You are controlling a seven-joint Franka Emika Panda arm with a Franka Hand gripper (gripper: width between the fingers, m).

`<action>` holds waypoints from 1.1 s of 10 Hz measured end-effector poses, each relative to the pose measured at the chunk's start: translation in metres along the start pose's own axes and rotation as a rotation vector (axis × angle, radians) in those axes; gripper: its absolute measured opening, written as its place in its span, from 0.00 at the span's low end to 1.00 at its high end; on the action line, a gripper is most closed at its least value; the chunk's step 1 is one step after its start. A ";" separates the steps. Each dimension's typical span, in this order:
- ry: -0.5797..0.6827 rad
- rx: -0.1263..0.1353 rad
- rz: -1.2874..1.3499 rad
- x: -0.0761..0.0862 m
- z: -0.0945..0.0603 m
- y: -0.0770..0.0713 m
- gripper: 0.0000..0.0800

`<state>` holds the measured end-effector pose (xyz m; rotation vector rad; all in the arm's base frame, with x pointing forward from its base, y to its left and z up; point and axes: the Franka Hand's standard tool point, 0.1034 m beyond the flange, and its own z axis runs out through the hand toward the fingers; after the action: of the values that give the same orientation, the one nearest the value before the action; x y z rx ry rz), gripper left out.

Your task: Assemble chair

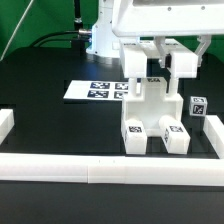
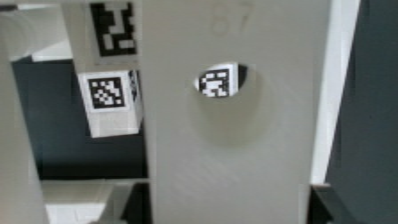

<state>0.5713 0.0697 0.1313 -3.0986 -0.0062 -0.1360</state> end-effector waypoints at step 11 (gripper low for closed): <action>0.013 -0.008 -0.016 -0.012 0.020 -0.007 0.36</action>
Offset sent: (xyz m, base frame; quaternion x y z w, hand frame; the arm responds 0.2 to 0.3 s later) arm -0.0025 0.0091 -0.0053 -0.0055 0.0068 -0.0019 1.0000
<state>0.5612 0.0773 0.1111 -3.1057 -0.0294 -0.1573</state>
